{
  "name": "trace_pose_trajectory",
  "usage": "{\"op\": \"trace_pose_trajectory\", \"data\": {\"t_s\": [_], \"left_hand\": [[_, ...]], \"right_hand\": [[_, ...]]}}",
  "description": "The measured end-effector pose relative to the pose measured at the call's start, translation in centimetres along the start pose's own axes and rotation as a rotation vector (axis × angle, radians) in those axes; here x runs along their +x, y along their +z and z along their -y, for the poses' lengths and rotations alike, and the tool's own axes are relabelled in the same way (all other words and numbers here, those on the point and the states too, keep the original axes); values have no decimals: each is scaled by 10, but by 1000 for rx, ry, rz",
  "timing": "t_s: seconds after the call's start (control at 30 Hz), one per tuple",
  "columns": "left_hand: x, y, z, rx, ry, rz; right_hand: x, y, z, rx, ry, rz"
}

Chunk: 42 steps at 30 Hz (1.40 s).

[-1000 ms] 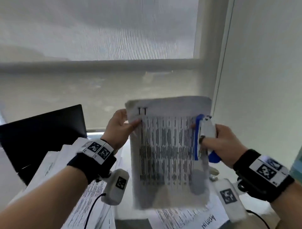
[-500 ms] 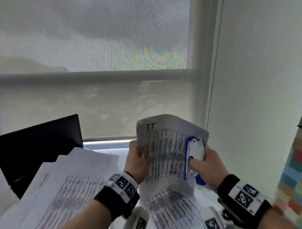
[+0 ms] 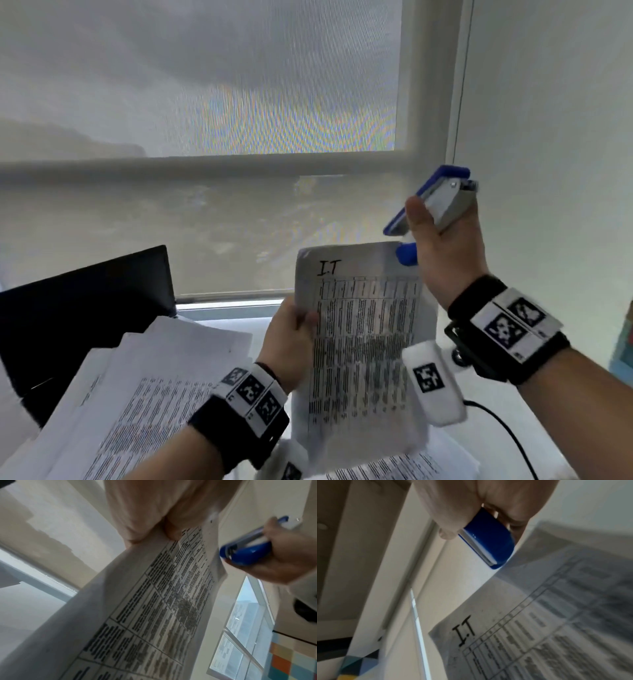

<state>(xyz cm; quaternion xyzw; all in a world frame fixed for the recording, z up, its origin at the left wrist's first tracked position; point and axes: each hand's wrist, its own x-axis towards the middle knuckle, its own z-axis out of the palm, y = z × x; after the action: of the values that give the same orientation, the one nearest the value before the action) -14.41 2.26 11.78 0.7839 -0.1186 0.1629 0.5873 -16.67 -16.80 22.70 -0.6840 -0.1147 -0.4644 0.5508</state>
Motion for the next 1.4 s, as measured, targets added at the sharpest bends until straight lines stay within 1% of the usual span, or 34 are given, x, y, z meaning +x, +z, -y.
{"op": "trace_pose_trajectory", "data": {"t_s": [0.07,0.13,0.27,0.4,0.47,0.53,0.6,0.7,0.73,0.77,0.8,0.87,0.93,0.97,1.03,1.07,1.1,1.17,1.2,1.27,1.3,1.33,1.4], "left_hand": [[-3,3,-3,4,34,8],[-8,6,-7,-4,44,19],[-15,4,-12,-30,100,28],[-23,-2,-19,-38,204,60],[-26,-3,-15,-50,203,92],[-25,-3,-10,-46,173,118],[-22,-4,-5,4,88,127],[-12,-20,15,-17,-159,150],[-6,-31,25,-2,-222,165],[2,-47,37,68,-267,170],[13,-65,51,162,-304,163],[33,-110,67,446,-386,126],[51,-156,82,703,-413,93],[56,-174,85,789,-434,83],[60,-200,96,881,-498,-1],[58,-203,97,933,-509,-31],[56,-201,100,992,-509,-30],[51,-180,104,1142,-457,83],[47,-163,106,1162,-407,153],[38,-123,116,1053,-298,342],[32,-101,119,1003,-251,451],[24,-80,120,957,-202,553],[12,-39,123,940,-182,742]], "right_hand": [[1,12,11,24,-46,35],[0,24,16,-3,-80,75],[-5,38,18,-57,-106,146],[-6,43,19,-124,-175,68],[-4,46,19,-151,-169,63],[-2,51,17,-172,-110,97],[-3,56,13,-131,-38,119],[-1,55,8,-24,78,64],[-1,50,5,-14,128,55],[-2,45,-1,-36,189,71],[-4,38,-9,-78,257,115],[-16,22,-32,-178,404,251],[-34,3,-62,-326,531,386],[-43,-8,-76,-434,585,461],[-60,-28,-106,-659,663,609],[-66,-38,-118,-724,700,648],[-70,-47,-130,-767,735,658],[-73,-67,-150,-887,809,645],[-73,-76,-160,-980,853,659],[-72,-91,-177,-1144,902,694],[-72,-96,-186,-1189,893,690],[-73,-99,-195,-1232,877,726],[-74,-96,-208,-1291,859,880]]}}
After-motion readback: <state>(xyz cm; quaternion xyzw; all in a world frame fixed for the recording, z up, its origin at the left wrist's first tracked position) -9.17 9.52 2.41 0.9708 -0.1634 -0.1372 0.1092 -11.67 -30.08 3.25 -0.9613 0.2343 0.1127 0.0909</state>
